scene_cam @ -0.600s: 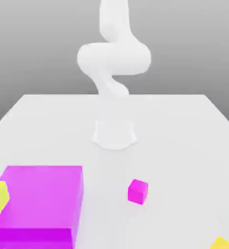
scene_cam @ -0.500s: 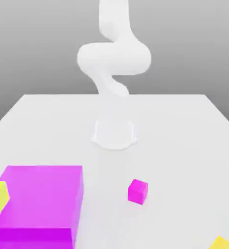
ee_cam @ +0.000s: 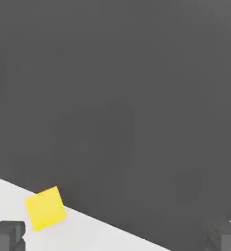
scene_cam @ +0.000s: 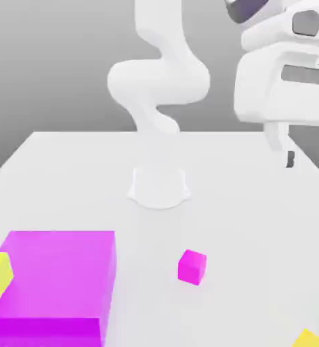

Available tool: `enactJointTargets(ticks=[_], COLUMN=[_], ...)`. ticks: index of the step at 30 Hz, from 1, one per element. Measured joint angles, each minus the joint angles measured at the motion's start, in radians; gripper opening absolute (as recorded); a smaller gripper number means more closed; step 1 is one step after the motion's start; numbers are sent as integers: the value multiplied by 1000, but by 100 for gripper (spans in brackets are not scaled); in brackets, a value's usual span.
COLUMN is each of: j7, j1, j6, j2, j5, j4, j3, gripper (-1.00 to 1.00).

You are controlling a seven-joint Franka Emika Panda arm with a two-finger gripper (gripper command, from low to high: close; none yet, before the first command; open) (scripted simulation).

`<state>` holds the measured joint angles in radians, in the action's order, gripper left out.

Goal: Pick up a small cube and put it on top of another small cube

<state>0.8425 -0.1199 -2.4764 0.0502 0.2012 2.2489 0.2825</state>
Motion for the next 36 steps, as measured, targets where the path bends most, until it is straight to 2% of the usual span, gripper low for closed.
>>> enactJointTargets(ticks=[12,16,17,24,28,32,35,36], j7=[0,37,49,51,-2,-70,-59,-53], j1=[-151,-207,-222,-225,-179,-45,-42,-47], j6=[-108,-196,-221,-226,-135,-5,-60,-80], j2=[-426,-570,-605,-612,-492,-444,-523,-545], j5=[81,140,158,160,86,-17,0,8], j4=[-28,-56,-64,-66,-39,-137,-162,-164], j3=[71,27,9,5,60,13,-25,-34], gripper=[0,0,-100,-100,-100,-100,-100,100])
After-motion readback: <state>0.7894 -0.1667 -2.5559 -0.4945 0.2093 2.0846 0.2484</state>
